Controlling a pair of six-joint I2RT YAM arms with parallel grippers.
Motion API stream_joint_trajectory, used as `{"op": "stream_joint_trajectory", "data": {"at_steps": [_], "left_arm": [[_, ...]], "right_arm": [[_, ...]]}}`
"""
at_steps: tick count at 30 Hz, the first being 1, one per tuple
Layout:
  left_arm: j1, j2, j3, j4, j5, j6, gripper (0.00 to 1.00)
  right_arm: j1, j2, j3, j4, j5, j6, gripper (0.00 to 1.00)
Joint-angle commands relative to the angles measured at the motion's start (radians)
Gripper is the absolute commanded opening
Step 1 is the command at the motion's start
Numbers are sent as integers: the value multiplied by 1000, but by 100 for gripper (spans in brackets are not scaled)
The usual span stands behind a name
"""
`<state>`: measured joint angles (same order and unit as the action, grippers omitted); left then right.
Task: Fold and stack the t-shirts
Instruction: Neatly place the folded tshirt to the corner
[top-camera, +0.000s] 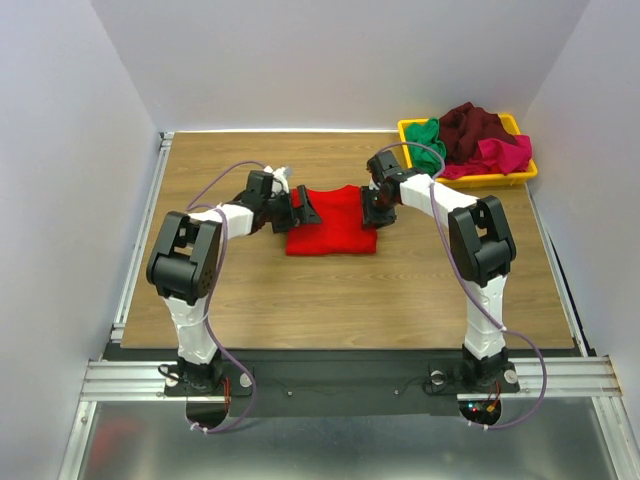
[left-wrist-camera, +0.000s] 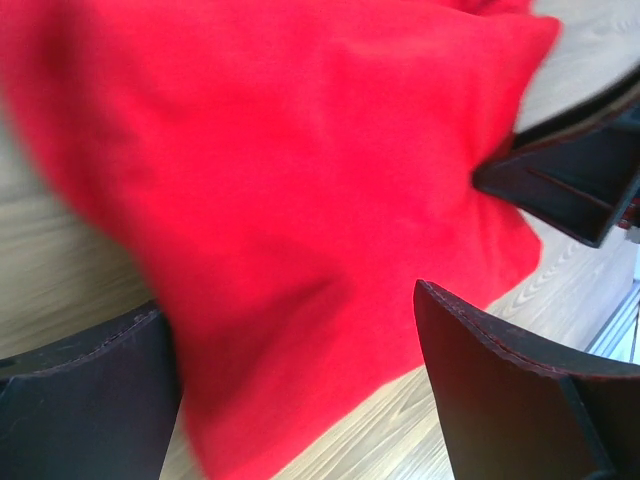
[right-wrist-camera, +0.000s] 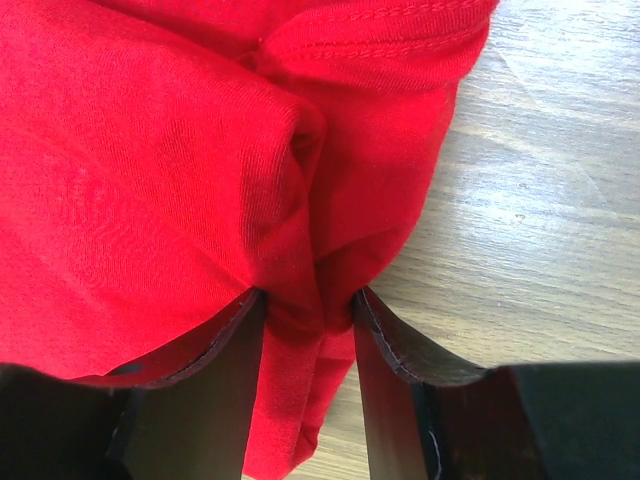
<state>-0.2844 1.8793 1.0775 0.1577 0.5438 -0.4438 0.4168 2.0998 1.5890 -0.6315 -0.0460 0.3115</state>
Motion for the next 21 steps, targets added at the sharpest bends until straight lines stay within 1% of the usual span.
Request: {"op": "stream_joint_trajectory", "data": {"at_steps": [1,5,8,9,10,11,12,15,16,19,21], "left_arm": [[-76,69,-4,-32,-18,-16,97],[-101,89,-1,-9,-13,-47,91],[-107,101,16,-9,-19,-59,73],[-107,104,24,-18,-40,-58,66],[-105,109,32,-35,-50,-58,53],[-107,116,47,-41,-65,-56,45],[-105,121,58,-61,-76,-58,27],[-105,144,113,-107,-133,-44,3],[-104,152,128,-145,-148,-32,0],[-95,149,193,-225,-202,26,0],[-69,138,235,-269,-241,91,0]], "right_arm": [[-6,5,-17,-20,-17,-11,46],[-6,6,-17,-19,-31,-11,45],[-6,3,-18,-19,-41,-9,45],[-6,2,-20,-19,-45,-11,44],[-4,0,-23,-19,-46,-11,44],[-6,-1,-23,-19,-49,-11,44],[-6,-6,-24,-19,-51,-11,44],[-6,-17,-24,-19,-52,-9,44],[-6,-30,-24,-20,-54,-9,44],[-6,-78,-24,-19,-54,-9,48],[-6,-106,-29,-22,-51,-8,57]]}}
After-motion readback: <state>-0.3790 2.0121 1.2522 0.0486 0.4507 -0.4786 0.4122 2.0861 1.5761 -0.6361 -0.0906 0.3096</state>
